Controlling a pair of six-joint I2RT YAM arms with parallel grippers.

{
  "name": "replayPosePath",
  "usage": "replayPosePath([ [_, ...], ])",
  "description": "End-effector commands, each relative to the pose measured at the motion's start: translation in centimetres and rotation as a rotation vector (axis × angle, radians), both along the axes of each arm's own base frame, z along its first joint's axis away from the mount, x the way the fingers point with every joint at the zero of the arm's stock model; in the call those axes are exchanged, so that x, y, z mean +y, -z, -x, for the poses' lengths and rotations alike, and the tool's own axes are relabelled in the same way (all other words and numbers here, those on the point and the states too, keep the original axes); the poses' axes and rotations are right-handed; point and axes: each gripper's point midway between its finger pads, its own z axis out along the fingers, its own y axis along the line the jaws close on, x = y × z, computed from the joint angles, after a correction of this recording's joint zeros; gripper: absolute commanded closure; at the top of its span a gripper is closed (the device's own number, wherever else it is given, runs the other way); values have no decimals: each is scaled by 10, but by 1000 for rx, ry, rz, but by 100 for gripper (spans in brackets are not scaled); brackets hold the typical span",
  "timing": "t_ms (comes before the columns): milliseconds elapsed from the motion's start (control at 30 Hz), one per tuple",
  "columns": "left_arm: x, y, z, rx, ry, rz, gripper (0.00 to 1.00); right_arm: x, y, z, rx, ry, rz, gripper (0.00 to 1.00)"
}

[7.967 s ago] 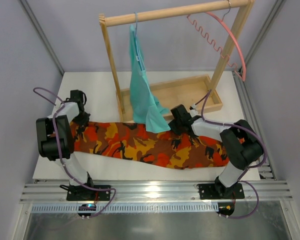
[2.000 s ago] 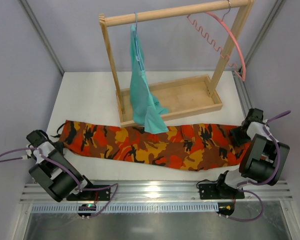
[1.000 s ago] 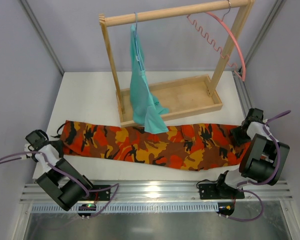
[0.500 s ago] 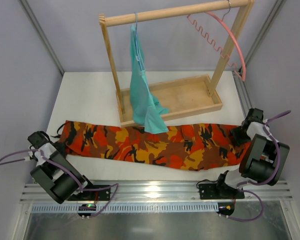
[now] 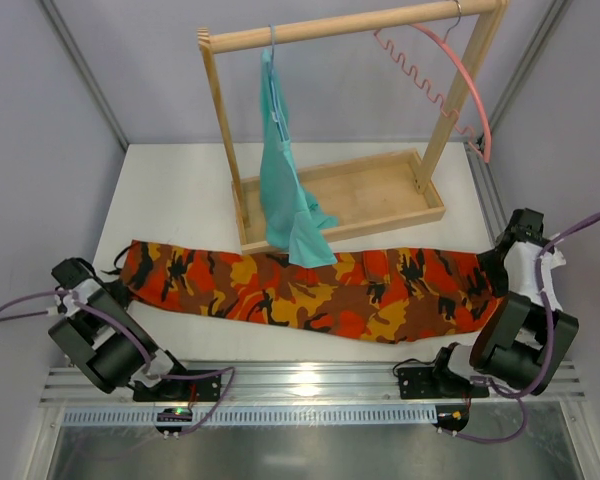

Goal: Place the trousers on the hanger
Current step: Fold the trousers

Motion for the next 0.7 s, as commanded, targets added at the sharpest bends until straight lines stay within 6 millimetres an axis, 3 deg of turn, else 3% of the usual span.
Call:
replayPosePath([
  [0,-5,24,25,136,-7,30,100,-22,-14,36,90,72,121,33],
  [33,-4,24,24,137,-9,34,100,-27,-12,41,88,97,119,32],
  [67,-2,22,23,142,-10,35,100,-36,4,55,104,121,95,32],
  [200,2,18,19,143,-3,32,100,-38,18,67,130,128,77,32],
  [367,8,16,20,156,-15,8,100,-42,34,59,86,115,100,35],
  [400,7,18,21,163,-15,12,100,-46,36,56,71,115,115,45],
  [433,8,18,21,161,-15,10,100,-46,37,57,76,112,114,45],
  [467,7,20,21,166,-15,16,100,-50,35,53,61,113,134,56],
  [533,7,21,22,170,-19,20,100,-54,31,52,50,122,158,69],
  [567,9,21,22,173,-25,18,100,-57,30,50,40,127,171,96],
  [667,13,18,19,171,-29,5,100,-61,30,50,33,153,188,96],
])
